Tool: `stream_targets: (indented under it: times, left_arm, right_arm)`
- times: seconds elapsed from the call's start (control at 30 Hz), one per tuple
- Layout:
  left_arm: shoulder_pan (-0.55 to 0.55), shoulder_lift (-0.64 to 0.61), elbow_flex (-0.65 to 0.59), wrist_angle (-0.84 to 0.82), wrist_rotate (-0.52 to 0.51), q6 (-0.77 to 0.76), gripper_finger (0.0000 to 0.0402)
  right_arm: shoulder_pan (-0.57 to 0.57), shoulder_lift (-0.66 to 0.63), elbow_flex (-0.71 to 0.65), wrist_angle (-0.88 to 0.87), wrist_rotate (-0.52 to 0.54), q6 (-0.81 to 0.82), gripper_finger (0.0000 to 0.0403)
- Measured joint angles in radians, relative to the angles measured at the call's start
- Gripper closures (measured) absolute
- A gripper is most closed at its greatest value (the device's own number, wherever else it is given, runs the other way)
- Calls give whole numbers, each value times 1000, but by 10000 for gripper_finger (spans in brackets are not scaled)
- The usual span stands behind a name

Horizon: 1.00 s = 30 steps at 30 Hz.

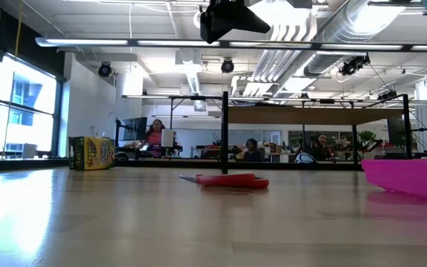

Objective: Pack school essentials
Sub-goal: Put the blue sticky notes into the supply box

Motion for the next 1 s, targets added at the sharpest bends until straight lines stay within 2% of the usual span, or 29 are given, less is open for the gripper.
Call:
stream_targets:
  times: [0.3, 0.5, 0.63, 0.83, 1.0]
  left_arm:
    - [0, 0, 0, 0, 11, -1, 135]
    - [0, 0, 0, 0, 11, -1, 135]
    - [0, 0, 0, 0, 11, 0, 135]
    - [0, 0, 0, 0, 11, -1, 135]
    - [0, 0, 0, 1, 11, -1, 135]
  right_arm:
    - [87, 74, 0, 27, 39, 41, 400]
    - [159, 89, -23, 60, 96, 139, 400]
    - [197, 58, -155, 211, 112, 259, 400]
    - [260, 3, -342, 566, 251, 416, 400]
    - [316, -1, -439, 762, 259, 480, 400]
